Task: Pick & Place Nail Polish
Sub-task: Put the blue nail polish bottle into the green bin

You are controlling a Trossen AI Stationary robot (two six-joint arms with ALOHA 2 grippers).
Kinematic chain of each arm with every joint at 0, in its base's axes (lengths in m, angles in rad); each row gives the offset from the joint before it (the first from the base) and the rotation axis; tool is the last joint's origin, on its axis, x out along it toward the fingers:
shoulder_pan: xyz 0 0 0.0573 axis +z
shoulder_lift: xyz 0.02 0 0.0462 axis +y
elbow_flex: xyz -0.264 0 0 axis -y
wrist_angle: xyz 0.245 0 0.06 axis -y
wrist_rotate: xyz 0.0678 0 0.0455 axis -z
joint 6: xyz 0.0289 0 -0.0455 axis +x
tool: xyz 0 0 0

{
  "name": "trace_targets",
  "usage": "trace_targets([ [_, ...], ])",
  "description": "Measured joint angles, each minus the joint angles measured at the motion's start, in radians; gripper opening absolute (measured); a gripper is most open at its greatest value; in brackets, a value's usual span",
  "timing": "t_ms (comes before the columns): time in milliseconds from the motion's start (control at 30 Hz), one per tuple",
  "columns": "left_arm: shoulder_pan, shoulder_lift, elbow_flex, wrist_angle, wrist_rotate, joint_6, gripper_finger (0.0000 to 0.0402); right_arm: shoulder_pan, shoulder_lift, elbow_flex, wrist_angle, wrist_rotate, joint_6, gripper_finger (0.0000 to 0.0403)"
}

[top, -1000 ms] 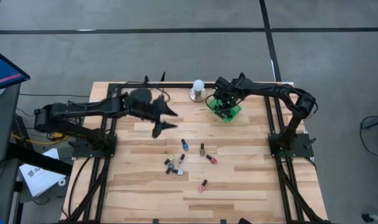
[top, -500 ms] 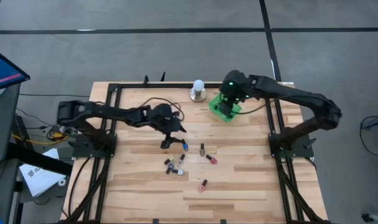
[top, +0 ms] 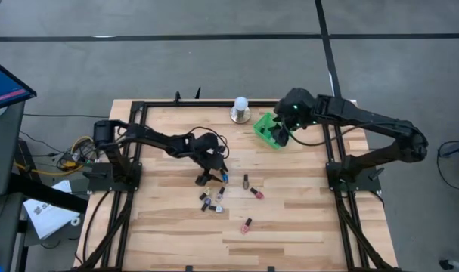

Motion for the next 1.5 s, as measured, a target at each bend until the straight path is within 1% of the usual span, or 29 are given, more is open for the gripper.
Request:
trace_targets([
  [133, 0.026, 0.07, 0.001, 0.02, -0.006, 0.001, 0.0246, 0.027, 0.018, -0.001, -0.001, 0.0, 0.016, 0.0209],
  [200, 0.035, 0.1, 0.001, 0.041, 0.007, 0.003, 0.0246, 0.036, 0.015, -0.001, 0.001, 0.0, 0.026, 0.0209],
  [300, 0.038, 0.127, 0.003, 0.071, 0.016, 0.023, 0.0245, 0.05, 0.016, 0.0, 0.001, 0.001, 0.03, 0.0209],
  [367, 0.038, 0.141, 0.003, 0.072, 0.012, 0.034, 0.0237, 0.056, 0.016, 0.0, 0.001, 0.001, 0.034, 0.0209],
  [433, 0.038, 0.147, 0.003, 0.068, 0.005, 0.033, 0.0219, 0.055, 0.015, 0.0, 0.001, 0.0, 0.034, 0.0209],
  [500, 0.039, 0.149, 0.003, 0.066, 0.0, 0.023, 0.0193, 0.055, 0.015, 0.0, 0.001, 0.001, 0.034, 0.0209],
  [633, 0.039, 0.15, 0.003, 0.066, -0.025, 0.003, 0.0127, 0.052, 0.015, 0.0, 0.0, 0.011, 0.055, 0.0209],
  [767, 0.039, 0.15, 0.003, 0.067, -0.046, -0.048, 0.0058, 0.029, 0.015, 0.0, -0.044, 0.104, 0.112, 0.0209],
  [800, 0.038, 0.15, 0.003, 0.066, -0.049, -0.065, 0.005, 0.019, 0.015, 0.0, -0.06, 0.125, 0.12, 0.0209],
  [833, 0.038, 0.15, 0.003, 0.066, -0.049, -0.082, 0.0049, 0.008, 0.015, -0.001, -0.071, 0.138, 0.123, 0.0209],
  [933, 0.037, 0.138, 0.002, 0.068, -0.058, -0.133, 0.0049, -0.019, 0.015, -0.001, -0.085, 0.14, 0.123, 0.0209],
  [1000, 0.037, 0.12, 0.0, 0.067, -0.065, -0.149, 0.0049, -0.025, 0.015, -0.001, -0.084, 0.138, 0.123, 0.0209],
  [1100, 0.035, 0.08, -0.005, 0.042, -0.111, -0.182, 0.0049, -0.025, 0.015, -0.001, -0.077, 0.137, 0.12, 0.0209],
  [1200, 0.035, 0.016, -0.009, 0.033, -0.149, -0.223, 0.0049, -0.017, 0.015, -0.001, -0.026, 0.132, 0.086, 0.0209],
  [1267, 0.036, -0.048, -0.005, 0.055, -0.172, -0.253, 0.0049, -0.003, 0.016, -0.002, 0.026, 0.127, 0.067, 0.0209],
  [1400, 0.035, -0.178, -0.005, 0.072, -0.244, -0.332, 0.005, 0.025, 0.016, -0.002, 0.16, 0.073, -0.006, 0.0209],
  [1500, 0.041, -0.291, -0.004, 0.143, -0.244, -0.401, 0.0051, 0.052, 0.016, -0.002, 0.284, 0.018, -0.092, 0.0209],
])
